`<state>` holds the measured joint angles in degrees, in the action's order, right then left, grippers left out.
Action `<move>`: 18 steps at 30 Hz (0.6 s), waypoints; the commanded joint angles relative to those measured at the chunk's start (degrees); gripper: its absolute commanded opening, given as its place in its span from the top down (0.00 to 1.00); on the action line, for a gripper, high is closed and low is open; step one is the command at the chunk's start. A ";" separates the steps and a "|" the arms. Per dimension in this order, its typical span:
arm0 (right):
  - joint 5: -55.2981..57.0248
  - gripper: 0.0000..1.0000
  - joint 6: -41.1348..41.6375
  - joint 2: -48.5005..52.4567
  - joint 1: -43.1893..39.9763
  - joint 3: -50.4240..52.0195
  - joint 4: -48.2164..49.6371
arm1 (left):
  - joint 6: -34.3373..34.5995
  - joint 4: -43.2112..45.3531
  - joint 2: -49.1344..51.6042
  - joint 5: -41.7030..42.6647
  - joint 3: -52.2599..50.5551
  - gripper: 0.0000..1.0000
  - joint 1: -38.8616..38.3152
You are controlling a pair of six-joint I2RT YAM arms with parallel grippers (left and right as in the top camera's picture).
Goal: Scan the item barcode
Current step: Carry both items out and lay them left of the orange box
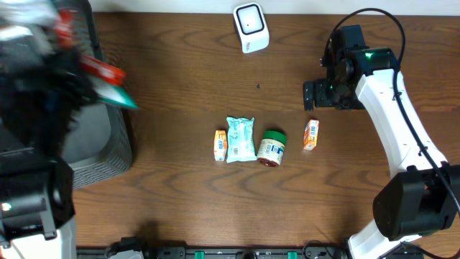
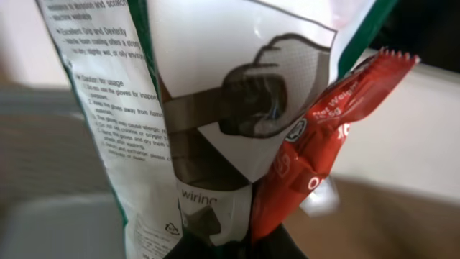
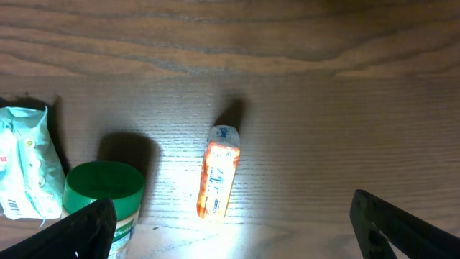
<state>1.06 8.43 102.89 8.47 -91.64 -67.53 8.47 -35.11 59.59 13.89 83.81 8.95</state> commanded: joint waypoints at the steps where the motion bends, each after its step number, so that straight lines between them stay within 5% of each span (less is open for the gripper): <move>1: 0.15 0.01 -0.37 -0.57 -0.22 0.07 0.00 | 2.14 -4.00 2.29 5.60 0.31 0.93 -8.92; 10: 0.15 0.01 -0.37 -0.57 -0.22 0.07 0.00 | 4.39 -14.60 15.08 -4.81 -1.44 0.93 -27.06; 18: 0.15 0.01 -0.37 -0.57 -0.17 0.07 0.00 | 5.84 -17.81 31.54 -7.52 -1.97 0.92 -32.59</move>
<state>1.06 8.43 102.89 8.47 -91.64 -67.51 13.13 -52.58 86.91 8.71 82.39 -22.87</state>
